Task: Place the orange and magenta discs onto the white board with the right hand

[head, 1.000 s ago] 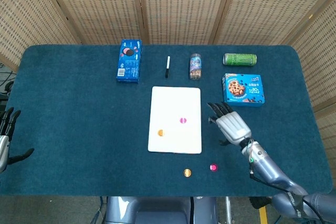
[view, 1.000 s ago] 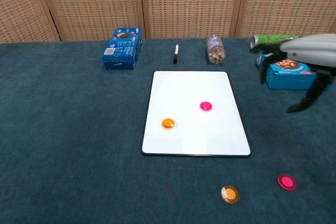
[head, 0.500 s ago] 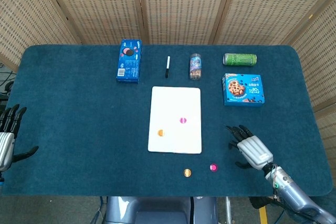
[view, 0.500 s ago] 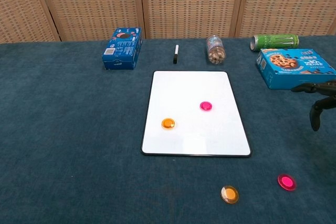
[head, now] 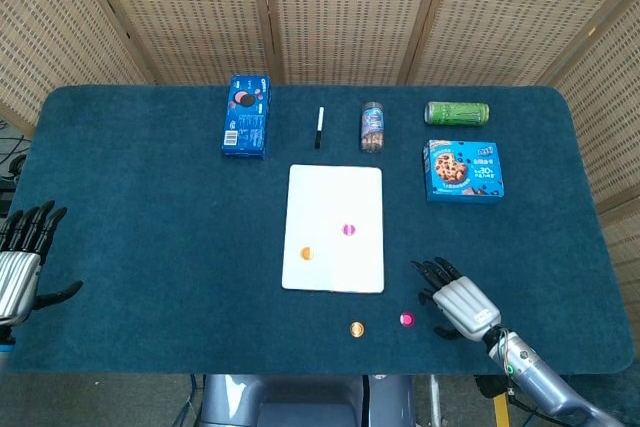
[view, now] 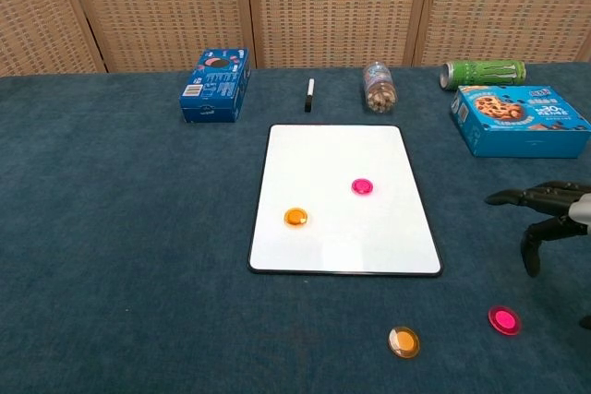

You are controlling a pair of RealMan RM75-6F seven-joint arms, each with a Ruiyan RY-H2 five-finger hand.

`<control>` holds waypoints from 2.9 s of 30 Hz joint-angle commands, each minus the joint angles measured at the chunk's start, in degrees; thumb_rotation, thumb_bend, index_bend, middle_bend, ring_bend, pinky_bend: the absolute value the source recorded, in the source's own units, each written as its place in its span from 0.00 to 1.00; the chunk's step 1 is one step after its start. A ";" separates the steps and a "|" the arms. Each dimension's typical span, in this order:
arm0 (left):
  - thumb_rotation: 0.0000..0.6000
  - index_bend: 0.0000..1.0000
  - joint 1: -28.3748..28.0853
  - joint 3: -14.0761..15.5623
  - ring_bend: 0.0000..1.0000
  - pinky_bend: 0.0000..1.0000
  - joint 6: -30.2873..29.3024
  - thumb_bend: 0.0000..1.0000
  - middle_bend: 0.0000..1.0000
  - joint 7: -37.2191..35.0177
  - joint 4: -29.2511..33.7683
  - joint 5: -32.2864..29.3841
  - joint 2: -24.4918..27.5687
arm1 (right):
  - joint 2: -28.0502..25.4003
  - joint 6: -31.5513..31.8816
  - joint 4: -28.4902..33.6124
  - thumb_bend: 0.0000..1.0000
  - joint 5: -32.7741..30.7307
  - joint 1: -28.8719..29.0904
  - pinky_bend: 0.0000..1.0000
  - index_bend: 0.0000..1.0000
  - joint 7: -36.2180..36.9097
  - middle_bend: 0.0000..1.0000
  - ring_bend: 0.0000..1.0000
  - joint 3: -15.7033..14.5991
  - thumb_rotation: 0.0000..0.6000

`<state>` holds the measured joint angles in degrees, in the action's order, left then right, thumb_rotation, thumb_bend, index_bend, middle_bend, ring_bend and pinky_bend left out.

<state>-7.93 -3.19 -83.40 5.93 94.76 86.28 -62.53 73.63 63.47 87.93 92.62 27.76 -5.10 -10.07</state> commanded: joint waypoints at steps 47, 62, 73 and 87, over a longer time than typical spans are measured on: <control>1.00 0.00 0.06 0.43 0.00 0.00 -0.17 0.00 0.00 0.62 0.23 -0.36 -0.37 | 8.10 -7.24 -1.28 0.31 -4.13 -0.17 0.01 0.43 -8.40 0.01 0.00 4.01 1.00; 1.00 0.00 0.01 0.40 0.00 0.00 0.00 0.00 0.00 0.60 0.27 -0.58 -0.35 | 8.55 -7.90 -1.58 0.36 -3.85 0.10 0.01 0.49 -5.79 0.02 0.00 4.09 1.00; 1.00 0.00 0.02 0.39 0.00 0.00 0.01 0.00 0.00 0.41 0.39 -0.67 -0.22 | 7.85 -7.89 -0.65 0.36 -3.96 0.50 0.01 0.49 -5.10 0.03 0.00 4.77 1.00; 1.00 0.00 -0.03 -0.04 0.00 0.00 -0.04 0.00 0.00 0.88 0.35 -1.41 -0.53 | 7.95 -13.92 5.05 0.39 -14.87 7.81 0.01 0.49 -13.25 0.03 0.00 15.26 1.00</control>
<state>-7.94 -3.21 -83.49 6.76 95.09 84.91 -63.05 80.94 51.65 91.65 81.17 33.39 -15.42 2.62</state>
